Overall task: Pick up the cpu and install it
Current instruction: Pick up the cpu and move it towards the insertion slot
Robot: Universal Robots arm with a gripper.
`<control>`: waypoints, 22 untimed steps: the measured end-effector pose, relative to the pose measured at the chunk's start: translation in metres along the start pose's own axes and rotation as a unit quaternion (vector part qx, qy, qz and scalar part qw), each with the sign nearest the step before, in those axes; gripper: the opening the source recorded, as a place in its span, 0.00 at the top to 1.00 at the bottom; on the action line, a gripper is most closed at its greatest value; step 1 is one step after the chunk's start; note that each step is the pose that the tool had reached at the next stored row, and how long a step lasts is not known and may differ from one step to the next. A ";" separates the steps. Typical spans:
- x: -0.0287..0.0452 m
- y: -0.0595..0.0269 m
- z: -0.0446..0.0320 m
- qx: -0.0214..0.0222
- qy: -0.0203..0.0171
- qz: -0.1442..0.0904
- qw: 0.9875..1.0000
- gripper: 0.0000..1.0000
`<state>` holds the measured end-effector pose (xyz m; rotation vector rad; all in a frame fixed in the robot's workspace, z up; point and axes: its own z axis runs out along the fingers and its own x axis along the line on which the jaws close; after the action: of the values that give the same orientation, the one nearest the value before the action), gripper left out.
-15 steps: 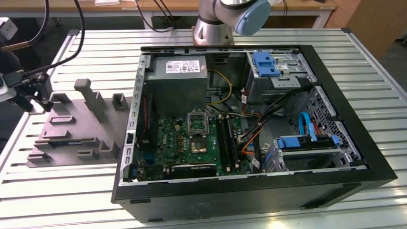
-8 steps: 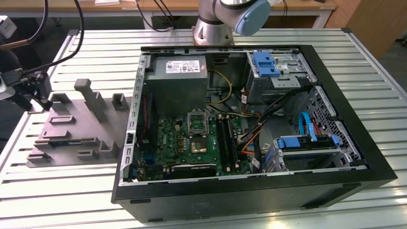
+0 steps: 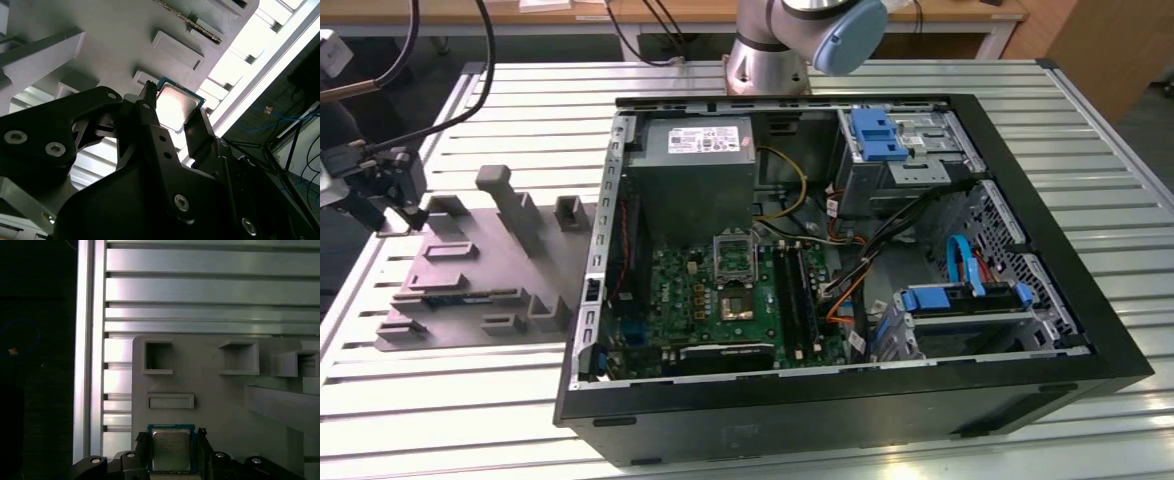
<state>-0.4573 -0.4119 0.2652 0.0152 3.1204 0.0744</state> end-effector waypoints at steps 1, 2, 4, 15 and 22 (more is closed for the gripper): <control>0.0000 0.0000 -0.0004 0.000 0.000 0.000 1.000 0.53; 0.0000 0.0000 -0.0009 0.000 0.000 0.000 1.000 0.53; 0.0000 0.0001 -0.0017 0.000 0.000 0.000 1.000 0.53; -0.0002 0.0003 -0.0073 0.000 0.000 0.000 1.000 0.53; -0.0003 0.0006 -0.0121 0.000 0.000 0.000 1.000 0.53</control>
<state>-0.4573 -0.4119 0.2773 0.0151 3.1205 0.0740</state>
